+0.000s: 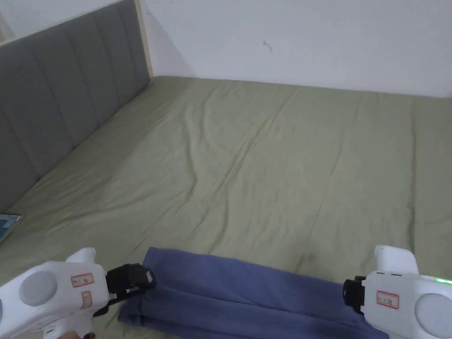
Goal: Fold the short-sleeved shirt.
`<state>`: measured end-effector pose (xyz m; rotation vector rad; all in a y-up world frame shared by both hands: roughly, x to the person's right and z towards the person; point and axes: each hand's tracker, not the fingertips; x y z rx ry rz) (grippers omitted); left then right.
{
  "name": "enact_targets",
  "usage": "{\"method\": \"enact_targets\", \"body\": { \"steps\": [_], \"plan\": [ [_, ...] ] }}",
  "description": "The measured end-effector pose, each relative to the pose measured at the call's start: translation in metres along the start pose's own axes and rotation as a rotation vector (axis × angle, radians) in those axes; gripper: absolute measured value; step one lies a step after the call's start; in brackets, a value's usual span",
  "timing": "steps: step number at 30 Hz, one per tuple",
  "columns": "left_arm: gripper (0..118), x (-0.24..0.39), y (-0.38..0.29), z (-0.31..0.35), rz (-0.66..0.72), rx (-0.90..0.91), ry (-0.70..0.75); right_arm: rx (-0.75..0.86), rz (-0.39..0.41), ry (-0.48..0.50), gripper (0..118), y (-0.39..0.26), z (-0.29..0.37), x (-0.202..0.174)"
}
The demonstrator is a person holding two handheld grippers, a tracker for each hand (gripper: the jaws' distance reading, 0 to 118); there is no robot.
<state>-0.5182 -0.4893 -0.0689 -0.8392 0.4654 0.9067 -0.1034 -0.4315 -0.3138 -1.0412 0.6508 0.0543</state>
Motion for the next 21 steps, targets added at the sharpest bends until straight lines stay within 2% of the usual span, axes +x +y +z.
{"method": "enact_targets", "body": {
  "steps": [2, 3, 4, 7, 8, 9, 11, 14, 18, 21],
  "plan": [
    [106, -0.004, -0.005, -0.018, 0.047, -0.042, -0.053, -0.016, 0.017, -0.003, 0, -0.005, -0.008, -0.005],
    [99, -0.006, -0.007, -0.025, 0.065, -0.06, -0.077, -0.025, 0.029, -0.008, 0, -0.007, -0.011, -0.005],
    [86, -0.007, -0.01, -0.033, 0.088, -0.072, -0.11, -0.035, 0.038, -0.012, 0, -0.009, -0.013, -0.005],
    [80, -0.012, -0.006, -0.031, 0.063, 0.0, 0.07, -0.055, 0.027, -0.012, 0, -0.013, -0.015, -0.001],
    [57, -0.009, -0.006, -0.025, 0.038, 0.008, 0.117, -0.055, 0.015, -0.011, 0, -0.013, -0.014, 0.002],
    [32, -0.006, -0.007, -0.022, 0.0, 0.015, 0.101, -0.057, 0.008, -0.011, 0, -0.014, -0.015, 0.006],
    [12, 0.004, -0.008, -0.019, 0.013, -0.011, 0.07, -0.069, -0.017, -0.024, 0, -0.015, -0.017, 0.012],
    [10, 0.031, -0.006, -0.011, -0.128, -0.003, 0.13, -0.082, -0.071, -0.039, 0, -0.017, -0.018, 0.029],
    [10, 0.058, 0.002, 0.011, -0.147, 0.048, 0.059, -0.072, -0.118, -0.054, 0, -0.023, -0.009, 0.053],
    [10, 0.097, 0.003, 0.033, -0.231, 0.101, 0.017, -0.059, -0.154, -0.078, 0, -0.026, 0.004, 0.07]
  ]
}}
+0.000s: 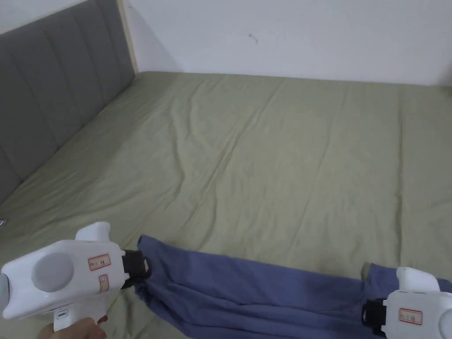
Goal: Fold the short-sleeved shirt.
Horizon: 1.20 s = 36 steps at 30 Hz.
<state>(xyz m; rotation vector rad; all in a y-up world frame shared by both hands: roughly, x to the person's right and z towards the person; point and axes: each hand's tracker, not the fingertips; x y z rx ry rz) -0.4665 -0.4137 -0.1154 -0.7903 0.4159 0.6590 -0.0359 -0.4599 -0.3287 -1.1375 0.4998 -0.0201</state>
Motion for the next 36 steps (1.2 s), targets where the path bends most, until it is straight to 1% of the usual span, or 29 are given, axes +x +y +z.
{"method": "enact_targets", "body": {
  "steps": [4, 6, 9, 10, 12, 13, 15, 16, 17, 18, 19, 20, 21, 23, 24, 25, 26, 27, 28, 30, 32, 33, 36],
  "plan": [
    [10, 0.076, 0.0, 0.01, -0.244, 0.028, -0.072, 0.052, -0.015, -0.009, 0, -0.001, 0.025, 0.019],
    [10, 0.117, -0.007, 0.008, -0.344, 0.014, -0.141, 0.082, -0.034, -0.018, 0, -0.001, 0.036, 0.028],
    [10, 0.18, -0.033, -0.008, -0.527, -0.006, -0.242, 0.116, -0.093, -0.017, 0, -0.004, 0.046, 0.045],
    [10, 0.2, -0.046, -0.016, -0.58, 0.0, -0.248, 0.117, -0.11, -0.017, 0, -0.007, 0.048, 0.05],
    [10, 0.233, -0.075, -0.036, -0.67, -0.063, -0.279, 0.106, -0.125, -0.018, 0, -0.012, 0.047, 0.061],
    [11, 0.246, -0.089, -0.047, -0.707, -0.098, -0.33, 0.096, -0.136, -0.027, 0, -0.016, 0.046, 0.065],
    [19, 0.261, -0.115, -0.073, -0.682, -0.153, -0.396, 0.081, -0.153, -0.043, 0, -0.024, 0.044, 0.074],
    [19, 0.266, -0.127, -0.09, -0.672, -0.205, -0.409, 0.07, -0.174, -0.052, 0, -0.029, 0.043, 0.079],
    [39, 0.271, -0.139, -0.104, -0.682, -0.279, -0.373, 0.06, -0.196, -0.056, 0, -0.033, 0.042, 0.084],
    [84, 0.274, -0.147, -0.117, -0.708, -0.341, -0.333, 0.052, -0.212, -0.055, 0, -0.036, 0.042, 0.089],
    [105, 0.271, -0.154, -0.126, -0.689, -0.369, -0.308, 0.051, -0.227, -0.058, 0, -0.039, 0.043, 0.092],
    [106, 0.266, -0.151, -0.129, -0.64, -0.365, -0.309, 0.049, -0.238, -0.066, 0, -0.042, 0.045, 0.095],
    [99, 0.263, -0.146, -0.123, -0.61, -0.356, -0.322, 0.048, -0.241, -0.068, 0, -0.045, 0.047, 0.097],
    [99, 0.248, -0.126, -0.112, -0.508, -0.33, -0.422, 0.051, -0.235, -0.071, 0, -0.048, 0.05, 0.098],
    [96, 0.241, -0.114, -0.107, -0.446, -0.345, -0.451, 0.049, -0.233, -0.076, 0, -0.048, 0.05, 0.099],
    [86, 0.233, -0.104, -0.1, -0.375, -0.336, -0.484, 0.048, -0.23, -0.08, 0, -0.048, 0.05, 0.098],
    [64, 0.224, -0.095, -0.093, -0.323, -0.31, -0.497, 0.051, -0.228, -0.082, 0, -0.047, 0.049, 0.099],
    [17, 0.217, -0.089, -0.087, -0.282, -0.279, -0.483, 0.054, -0.228, -0.08, 0, -0.047, 0.049, 0.098],
    [0, 0.209, -0.08, -0.087, -0.246, -0.238, -0.444, 0.053, -0.229, -0.078, 0, -0.047, 0.047, 0.097],
    [0, 0.197, -0.072, -0.087, -0.251, -0.191, -0.335, 0.054, -0.228, -0.07, 0, -0.046, 0.045, 0.094],
    [0, 0.19, -0.072, -0.098, -0.271, -0.207, -0.292, 0.053, -0.219, -0.064, 0, -0.045, 0.042, 0.089],
    [0, 0.188, -0.074, -0.104, -0.244, -0.238, -0.282, 0.051, -0.214, -0.061, 0, -0.044, 0.041, 0.087],
    [0, 0.193, -0.091, -0.121, -0.242, -0.321, -0.337, 0.049, -0.208, -0.052, 0, -0.044, 0.038, 0.084]
  ]
}}
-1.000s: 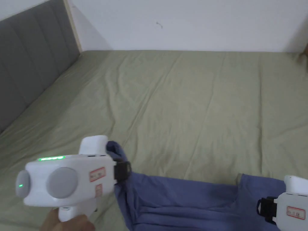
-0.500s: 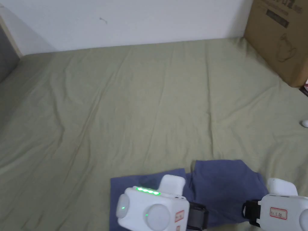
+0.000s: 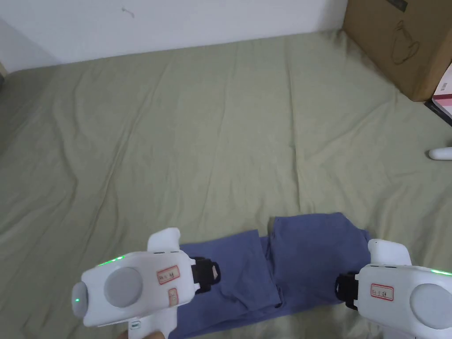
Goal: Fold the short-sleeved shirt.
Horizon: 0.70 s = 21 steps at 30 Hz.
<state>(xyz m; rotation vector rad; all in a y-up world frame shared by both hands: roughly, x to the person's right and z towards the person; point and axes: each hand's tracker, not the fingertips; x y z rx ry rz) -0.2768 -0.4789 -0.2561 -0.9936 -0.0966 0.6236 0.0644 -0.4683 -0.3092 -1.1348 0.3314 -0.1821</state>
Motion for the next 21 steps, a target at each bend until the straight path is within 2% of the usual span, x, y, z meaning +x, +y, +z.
{"method": "enact_targets", "body": {
  "steps": [7, 11, 13, 17, 21],
  "plan": [
    [0, 0.037, -0.036, -0.054, -0.06, -0.157, -0.048, -0.01, -0.014, 0.003, 0, -0.003, 0.0, 0.003],
    [0, 0.058, -0.049, -0.059, -0.131, -0.162, -0.003, -0.018, -0.008, -0.008, 0, -0.005, 0.001, 0.003],
    [0, 0.059, -0.046, -0.053, -0.14, -0.166, -0.009, -0.018, -0.005, -0.008, 0, -0.006, 0.002, 0.0],
    [0, 0.042, -0.036, -0.017, -0.018, -0.127, -0.25, -0.015, 0.009, 0.004, 0, -0.006, 0.005, -0.009],
    [0, 0.004, -0.022, 0.028, 0.011, 0.011, -0.25, -0.022, 0.031, 0.007, 0, -0.005, 0.003, -0.017]
  ]
}}
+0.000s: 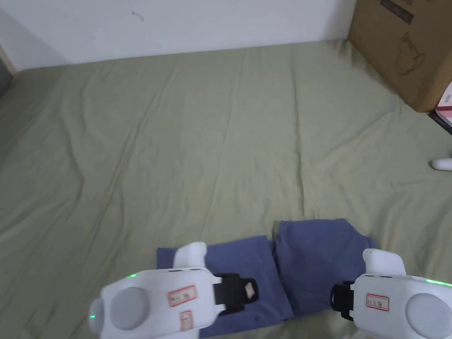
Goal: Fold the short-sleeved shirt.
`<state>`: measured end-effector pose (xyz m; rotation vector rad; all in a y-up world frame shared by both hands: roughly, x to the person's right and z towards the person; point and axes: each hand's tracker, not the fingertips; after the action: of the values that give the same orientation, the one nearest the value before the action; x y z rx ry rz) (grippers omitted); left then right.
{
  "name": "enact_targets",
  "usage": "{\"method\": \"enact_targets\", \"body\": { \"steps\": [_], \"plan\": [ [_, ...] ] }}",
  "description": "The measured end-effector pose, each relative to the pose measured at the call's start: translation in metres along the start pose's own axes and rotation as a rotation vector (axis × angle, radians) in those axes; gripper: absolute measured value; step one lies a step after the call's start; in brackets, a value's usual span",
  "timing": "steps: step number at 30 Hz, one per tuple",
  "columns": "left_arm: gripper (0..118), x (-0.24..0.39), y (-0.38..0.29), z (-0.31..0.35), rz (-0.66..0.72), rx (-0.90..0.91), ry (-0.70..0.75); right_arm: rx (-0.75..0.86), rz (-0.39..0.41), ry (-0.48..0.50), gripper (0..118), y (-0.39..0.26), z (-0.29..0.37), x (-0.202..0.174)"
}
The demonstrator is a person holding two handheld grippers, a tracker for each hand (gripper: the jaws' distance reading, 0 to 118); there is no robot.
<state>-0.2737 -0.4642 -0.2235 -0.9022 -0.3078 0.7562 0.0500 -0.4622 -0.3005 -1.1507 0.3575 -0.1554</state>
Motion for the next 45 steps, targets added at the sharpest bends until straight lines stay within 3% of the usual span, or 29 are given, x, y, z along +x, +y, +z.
{"method": "enact_targets", "body": {
  "steps": [3, 4, 5, 6, 7, 14, 19, 20, 21, 22, 23, 27, 29, 32, 39, 45],
  "plan": [
    [3, -0.041, 0.011, 0.033, 0.006, 0.034, 0.061, -0.005, 0.021, -0.003, 0, 0.001, -0.002, -0.006],
    [20, -0.055, 0.013, 0.043, 0.037, 0.033, 0.079, -0.009, 0.027, -0.004, 0, 0.001, -0.003, -0.008],
    [52, -0.069, 0.014, 0.053, 0.064, 0.031, 0.083, -0.011, 0.031, -0.004, 0, 0.001, -0.004, -0.01],
    [99, -0.081, 0.015, 0.059, 0.082, 0.031, 0.079, -0.014, 0.034, -0.003, 0, 0.002, -0.005, -0.012],
    [118, -0.095, 0.016, 0.059, 0.11, 0.029, 0.087, -0.019, 0.038, -0.001, 0, 0.002, -0.006, -0.014],
    [115, -0.15, 0.016, 0.038, 0.34, 0.015, -0.013, -0.055, 0.085, -0.003, 0, 0.003, -0.016, -0.033],
    [112, -0.167, 0.014, 0.014, 0.352, 0.06, -0.144, -0.063, 0.116, 0.002, 0, 0.005, -0.019, -0.044],
    [94, -0.173, 0.015, 0.012, 0.401, 0.063, -0.174, -0.066, 0.121, 0.004, 0, 0.006, -0.019, -0.046],
    [21, -0.178, 0.016, 0.006, 0.437, 0.035, -0.173, -0.068, 0.123, 0.005, 0, 0.006, -0.02, -0.048],
    [7, -0.179, 0.015, -0.002, 0.449, 0.002, -0.106, -0.072, 0.126, 0.003, 0, 0.007, -0.022, -0.05],
    [7, -0.175, 0.017, 0.004, 0.405, -0.018, -0.029, -0.075, 0.129, 0.003, 0, 0.007, -0.023, -0.053],
    [7, -0.164, 0.019, 0.025, 0.393, 0.015, -0.099, -0.075, 0.149, 0.01, 0, 0.009, -0.022, -0.06],
    [7, -0.166, 0.024, 0.043, 0.305, 0.009, -0.026, -0.077, 0.156, 0.009, 0, 0.01, -0.022, -0.063],
    [7, -0.189, 0.034, 0.078, 0.278, 0.037, 0.032, -0.075, 0.159, 0.004, 0, 0.011, -0.023, -0.064],
    [7, -0.189, 0.03, 0.168, 0.327, 0.132, 0.216, -0.085, 0.137, 0.03, 0, 0.006, -0.027, -0.061],
    [7, -0.182, 0.039, 0.181, 0.321, 0.154, 0.27, -0.093, 0.138, 0.032, 0, 0.001, -0.029, -0.059]
  ]
}}
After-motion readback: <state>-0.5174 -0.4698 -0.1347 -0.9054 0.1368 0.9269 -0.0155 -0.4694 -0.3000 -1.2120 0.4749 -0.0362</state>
